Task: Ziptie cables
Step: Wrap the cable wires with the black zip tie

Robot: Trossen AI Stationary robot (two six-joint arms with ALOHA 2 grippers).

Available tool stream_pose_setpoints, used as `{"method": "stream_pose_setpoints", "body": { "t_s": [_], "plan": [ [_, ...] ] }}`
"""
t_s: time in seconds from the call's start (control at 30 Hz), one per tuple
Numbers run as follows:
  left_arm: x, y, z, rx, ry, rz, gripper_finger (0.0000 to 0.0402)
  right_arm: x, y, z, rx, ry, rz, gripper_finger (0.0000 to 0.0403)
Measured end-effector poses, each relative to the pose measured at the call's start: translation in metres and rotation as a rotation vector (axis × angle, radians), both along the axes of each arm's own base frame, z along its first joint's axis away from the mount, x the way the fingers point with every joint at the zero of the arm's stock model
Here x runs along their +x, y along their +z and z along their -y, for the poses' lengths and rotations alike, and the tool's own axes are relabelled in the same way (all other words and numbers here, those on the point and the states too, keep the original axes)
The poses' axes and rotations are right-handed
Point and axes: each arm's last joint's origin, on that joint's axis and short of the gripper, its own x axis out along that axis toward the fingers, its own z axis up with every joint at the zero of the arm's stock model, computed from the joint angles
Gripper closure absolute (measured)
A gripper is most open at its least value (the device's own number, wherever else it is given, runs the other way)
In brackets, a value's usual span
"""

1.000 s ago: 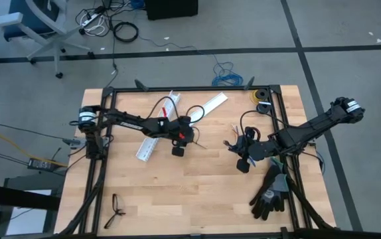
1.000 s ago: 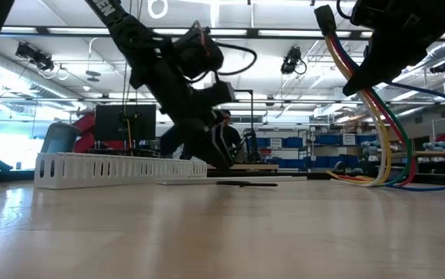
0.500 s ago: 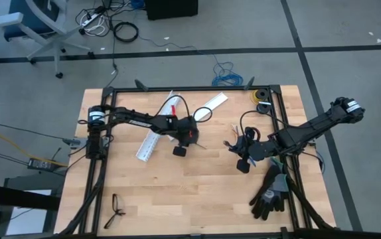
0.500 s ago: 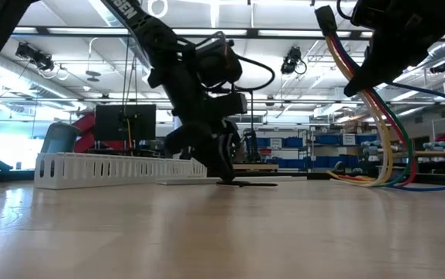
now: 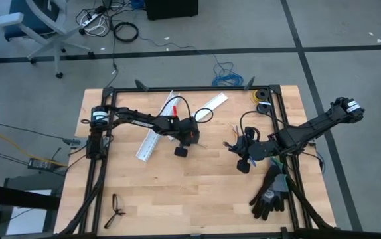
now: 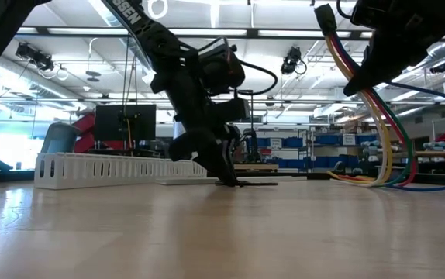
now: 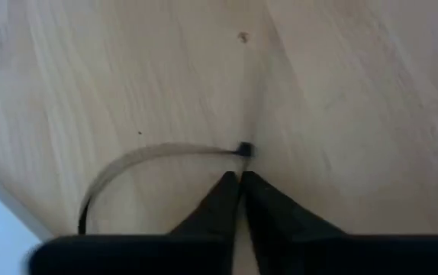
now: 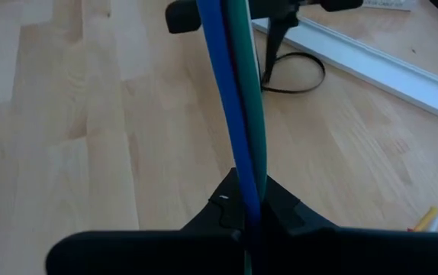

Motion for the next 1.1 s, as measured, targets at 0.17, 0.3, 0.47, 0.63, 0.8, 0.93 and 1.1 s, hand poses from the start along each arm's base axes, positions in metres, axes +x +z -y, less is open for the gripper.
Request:
{"method": "stream_pose_setpoints", "body": {
  "t_s": [0.17, 0.3, 0.47, 0.63, 0.8, 0.93, 1.1],
  "plan": [
    [-0.003, 0.010, 0.001, -0.061, 0.110, 0.020, 0.0397, 0.000, 0.000, 0.000, 0.002, -0.001, 0.003, 0.0400],
    [-0.005, 0.034, 0.007, -0.103, 0.131, 0.095, 0.0399, 0.000, 0.000, 0.000, 0.007, -0.006, 0.003, 0.0400],
    [-0.023, 0.058, 0.015, -0.161, 0.171, 0.269, 0.0400, 0.002, -0.002, 0.000, 0.023, -0.036, 0.003, 0.0400],
    [-0.058, 0.071, 0.023, -0.287, 0.198, 0.502, 0.0400, 0.013, -0.015, 0.004, 0.035, -0.050, -0.065, 0.0400],
    [-0.087, 0.066, 0.027, -0.443, 0.257, 0.692, 0.0401, 0.041, -0.034, 0.014, 0.115, 0.035, -0.104, 0.0401],
    [-0.100, 0.054, 0.030, -0.533, 0.259, 0.746, 0.0401, 0.063, -0.046, 0.029, 0.189, 0.127, -0.076, 0.0401],
    [-0.111, 0.050, 0.032, -0.590, 0.235, 0.845, 0.0401, 0.084, -0.059, 0.059, 0.321, 0.149, -0.107, 0.0401]
  ]
}}
